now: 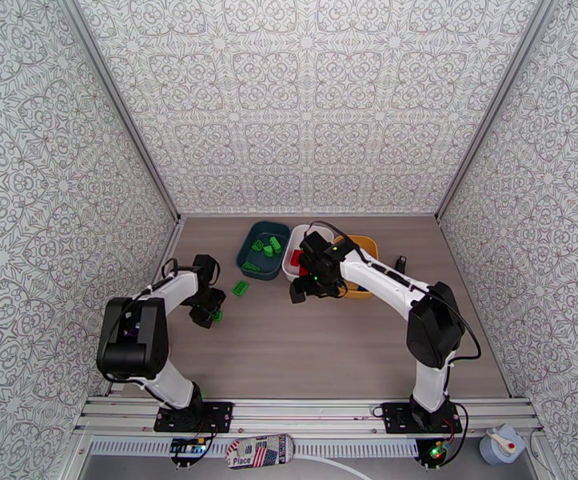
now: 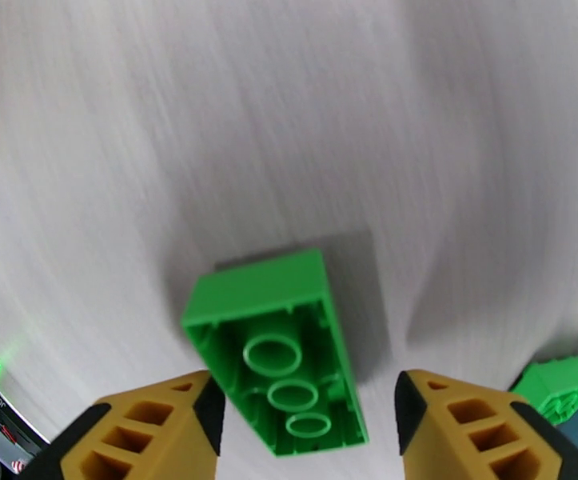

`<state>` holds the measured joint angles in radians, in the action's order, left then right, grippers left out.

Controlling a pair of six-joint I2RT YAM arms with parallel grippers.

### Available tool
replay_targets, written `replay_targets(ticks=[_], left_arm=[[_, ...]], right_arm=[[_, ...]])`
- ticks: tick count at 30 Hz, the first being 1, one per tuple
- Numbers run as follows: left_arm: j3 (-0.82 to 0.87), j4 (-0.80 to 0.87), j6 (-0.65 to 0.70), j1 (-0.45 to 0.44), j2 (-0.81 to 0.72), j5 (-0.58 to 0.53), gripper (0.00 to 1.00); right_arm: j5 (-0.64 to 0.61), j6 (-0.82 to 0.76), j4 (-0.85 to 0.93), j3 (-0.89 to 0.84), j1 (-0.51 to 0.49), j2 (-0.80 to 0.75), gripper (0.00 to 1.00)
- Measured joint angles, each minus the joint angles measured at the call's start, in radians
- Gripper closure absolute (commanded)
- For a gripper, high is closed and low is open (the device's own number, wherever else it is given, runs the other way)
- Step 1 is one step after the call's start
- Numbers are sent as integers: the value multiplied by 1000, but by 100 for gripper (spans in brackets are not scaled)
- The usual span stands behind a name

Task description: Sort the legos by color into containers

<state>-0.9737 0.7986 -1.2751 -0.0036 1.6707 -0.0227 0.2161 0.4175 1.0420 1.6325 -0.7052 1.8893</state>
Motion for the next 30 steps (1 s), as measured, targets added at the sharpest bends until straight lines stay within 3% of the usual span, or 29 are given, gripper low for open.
replay_targets(ticks=[7,13,23,30], left_arm=[[-11,-18,32,0,19,7,62],[-27,-24,76,-5,18,31,73],[-213,16,237,-71,-27,53,75],[-457,31,387,-127,32,108,73]], right_arm=[[1,5,-1,0,0,0,14],[24,30,-19,0,0,0,15],[137,108,-100,0,63,7,13],[229,200,-191,-14,125,6,12]])
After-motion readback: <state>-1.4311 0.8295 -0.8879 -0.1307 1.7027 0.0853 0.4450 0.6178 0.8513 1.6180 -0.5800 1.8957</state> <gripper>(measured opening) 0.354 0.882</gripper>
